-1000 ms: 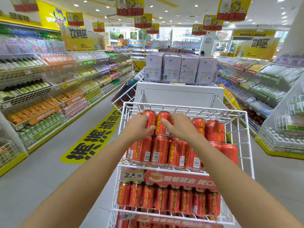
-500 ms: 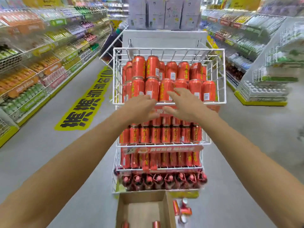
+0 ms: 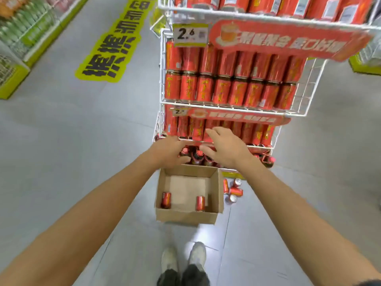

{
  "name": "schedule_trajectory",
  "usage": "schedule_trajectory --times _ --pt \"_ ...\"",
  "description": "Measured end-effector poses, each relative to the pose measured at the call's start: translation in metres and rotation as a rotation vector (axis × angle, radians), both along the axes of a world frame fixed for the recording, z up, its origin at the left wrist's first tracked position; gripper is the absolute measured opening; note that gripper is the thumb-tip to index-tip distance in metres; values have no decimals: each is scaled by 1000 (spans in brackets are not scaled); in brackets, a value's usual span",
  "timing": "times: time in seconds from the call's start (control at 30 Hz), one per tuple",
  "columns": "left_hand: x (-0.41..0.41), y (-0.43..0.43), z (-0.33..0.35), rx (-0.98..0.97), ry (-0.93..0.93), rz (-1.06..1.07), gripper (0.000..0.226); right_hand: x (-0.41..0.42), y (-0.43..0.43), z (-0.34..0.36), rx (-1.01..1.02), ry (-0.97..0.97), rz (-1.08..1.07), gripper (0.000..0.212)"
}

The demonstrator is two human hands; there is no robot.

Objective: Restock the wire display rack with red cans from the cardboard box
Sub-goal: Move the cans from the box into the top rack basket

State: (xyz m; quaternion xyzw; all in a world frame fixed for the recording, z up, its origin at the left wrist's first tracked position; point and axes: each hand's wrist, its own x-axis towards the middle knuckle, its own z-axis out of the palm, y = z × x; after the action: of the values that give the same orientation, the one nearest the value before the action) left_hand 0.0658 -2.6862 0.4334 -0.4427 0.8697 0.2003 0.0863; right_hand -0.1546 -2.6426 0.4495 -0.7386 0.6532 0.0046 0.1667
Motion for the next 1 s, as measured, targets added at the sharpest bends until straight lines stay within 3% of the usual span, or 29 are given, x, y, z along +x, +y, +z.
schedule_trajectory --times 0.33,0.47,0.6,0.73,0.87,1.0 --pt "30 73 -254 476 -263 87 54 19 81 -269 528 5 -36 63" --pt "31 82 -320 511 -291 78 44 12 94 -334 633 18 -67 65" --pt "28 70 -380 552 -263 156 46 4 88 -393 704 5 -131 52" --pt "28 56 -445 530 -245 174 39 4 77 -451 717 23 -192 62" --pt "30 37 -539 500 -243 210 34 7 64 -547 685 41 -230 59" --pt "37 21 -637 511 -290 241 44 8 52 -647 697 59 -276 55"
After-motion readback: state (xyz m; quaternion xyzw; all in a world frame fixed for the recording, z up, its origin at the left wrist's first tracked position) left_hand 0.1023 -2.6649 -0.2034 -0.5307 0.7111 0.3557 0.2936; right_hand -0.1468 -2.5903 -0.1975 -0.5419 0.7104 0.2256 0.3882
